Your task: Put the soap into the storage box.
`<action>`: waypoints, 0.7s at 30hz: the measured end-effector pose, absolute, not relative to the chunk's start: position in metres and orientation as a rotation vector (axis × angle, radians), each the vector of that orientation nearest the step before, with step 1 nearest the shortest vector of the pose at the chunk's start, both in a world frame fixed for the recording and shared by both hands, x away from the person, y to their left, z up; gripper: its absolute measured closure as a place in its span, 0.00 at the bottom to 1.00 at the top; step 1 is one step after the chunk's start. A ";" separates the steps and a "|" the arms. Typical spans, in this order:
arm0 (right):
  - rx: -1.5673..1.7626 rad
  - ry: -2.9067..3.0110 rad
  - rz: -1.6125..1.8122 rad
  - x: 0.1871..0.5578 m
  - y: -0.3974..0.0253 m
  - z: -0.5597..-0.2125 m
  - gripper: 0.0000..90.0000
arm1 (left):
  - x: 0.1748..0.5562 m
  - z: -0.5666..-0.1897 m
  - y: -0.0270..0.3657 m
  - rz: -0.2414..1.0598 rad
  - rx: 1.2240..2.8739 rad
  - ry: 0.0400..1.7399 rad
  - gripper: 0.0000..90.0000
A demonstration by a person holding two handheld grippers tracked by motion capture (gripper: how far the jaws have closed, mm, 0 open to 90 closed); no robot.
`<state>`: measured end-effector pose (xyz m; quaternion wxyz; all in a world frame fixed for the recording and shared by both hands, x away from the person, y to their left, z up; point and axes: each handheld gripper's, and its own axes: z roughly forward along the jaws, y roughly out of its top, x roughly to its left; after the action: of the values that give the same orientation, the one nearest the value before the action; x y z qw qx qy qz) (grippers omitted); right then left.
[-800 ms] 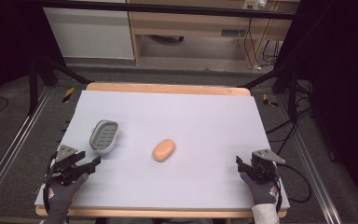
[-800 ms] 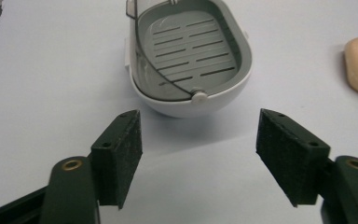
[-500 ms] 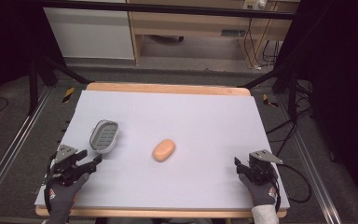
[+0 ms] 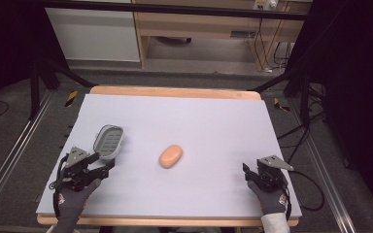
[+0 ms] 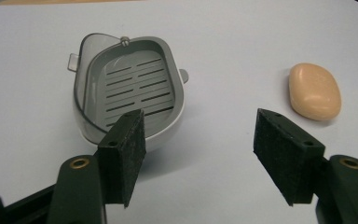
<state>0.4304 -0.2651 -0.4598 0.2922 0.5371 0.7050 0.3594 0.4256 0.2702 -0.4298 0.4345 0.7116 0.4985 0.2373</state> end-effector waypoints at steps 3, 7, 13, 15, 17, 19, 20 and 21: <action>1.432 1.882 0.965 0.431 -0.263 -0.459 0.50 | 0.427 -0.426 0.266 0.587 1.775 1.224 0.37; 1.430 1.884 0.968 0.431 -0.262 -0.458 0.51 | 0.431 -0.420 0.258 0.584 1.794 1.189 0.36; 1.428 1.882 0.966 0.430 -0.262 -0.457 0.50 | 0.436 -0.413 0.246 0.579 1.813 1.152 0.35; 1.429 1.887 0.967 0.431 -0.261 -0.458 0.50 | 0.437 -0.412 0.243 0.577 1.814 1.150 0.35; 1.429 1.894 0.969 0.431 -0.261 -0.458 0.50 | 0.440 -0.408 0.238 0.567 1.813 1.140 0.35; 1.424 1.898 0.971 0.432 -0.260 -0.458 0.49 | 0.444 -0.404 0.231 0.566 1.820 1.126 0.34; 1.420 1.899 0.972 0.432 -0.260 -0.458 0.49 | 0.445 -0.403 0.229 0.567 1.818 1.120 0.34; 1.422 1.899 0.974 0.432 -0.259 -0.458 0.49 | 0.445 -0.401 0.226 0.561 1.814 1.116 0.34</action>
<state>0.4316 -0.2592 -0.4576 0.2845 0.5316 0.7099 0.3641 0.4454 0.2265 -0.4014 0.4525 0.7345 0.4517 0.2273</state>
